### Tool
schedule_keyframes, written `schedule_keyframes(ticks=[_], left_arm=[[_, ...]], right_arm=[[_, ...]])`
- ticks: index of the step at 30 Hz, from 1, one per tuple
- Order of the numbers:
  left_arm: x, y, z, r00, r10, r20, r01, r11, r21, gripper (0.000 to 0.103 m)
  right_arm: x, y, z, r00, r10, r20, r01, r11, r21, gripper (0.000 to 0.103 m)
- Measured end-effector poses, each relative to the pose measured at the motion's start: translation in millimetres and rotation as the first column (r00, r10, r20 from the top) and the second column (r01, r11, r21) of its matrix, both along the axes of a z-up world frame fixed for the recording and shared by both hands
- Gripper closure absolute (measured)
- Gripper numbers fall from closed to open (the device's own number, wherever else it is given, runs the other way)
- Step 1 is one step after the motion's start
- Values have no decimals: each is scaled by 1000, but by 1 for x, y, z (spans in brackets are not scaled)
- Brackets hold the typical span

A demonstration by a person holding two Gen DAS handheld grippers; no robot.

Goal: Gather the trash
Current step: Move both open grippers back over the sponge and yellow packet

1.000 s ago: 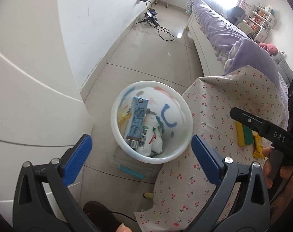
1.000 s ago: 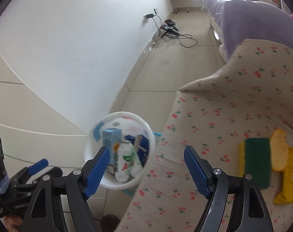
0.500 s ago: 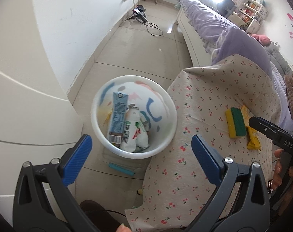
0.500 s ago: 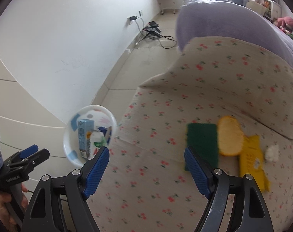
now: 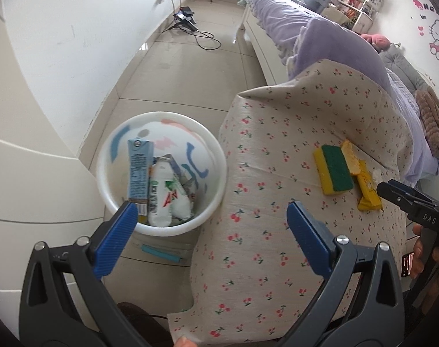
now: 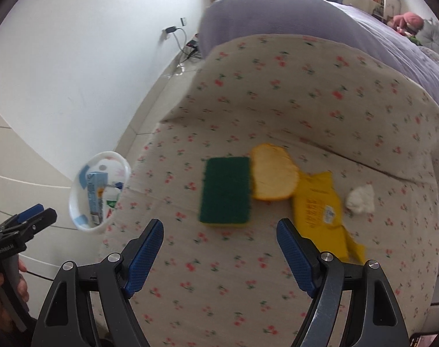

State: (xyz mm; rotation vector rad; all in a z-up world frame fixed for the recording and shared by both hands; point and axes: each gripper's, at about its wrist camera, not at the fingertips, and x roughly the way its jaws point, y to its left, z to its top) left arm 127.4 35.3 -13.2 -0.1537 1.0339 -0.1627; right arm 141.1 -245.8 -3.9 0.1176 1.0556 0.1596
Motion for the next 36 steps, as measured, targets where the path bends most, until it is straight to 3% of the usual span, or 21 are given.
schedule_keyframes(ticks=[12, 21, 27, 36], left_arm=[[5, -43, -7, 999, -53, -12, 53, 998, 24, 1], [14, -79, -18, 995, -95, -36, 96, 994, 46, 1], [18, -94, -23, 993, -108, -47, 110, 992, 53, 1], [24, -114, -28, 994, -92, -51, 95, 994, 56, 1]], right_arm=[[-10, -77, -11, 993, -116, -20, 116, 993, 13, 21], [-5, -120, -45, 968, -223, -114, 226, 974, 15, 21], [7, -123, -61, 958, -240, -160, 248, 968, 35, 21], [27, -98, -81, 966, -198, -168, 196, 980, -25, 21]])
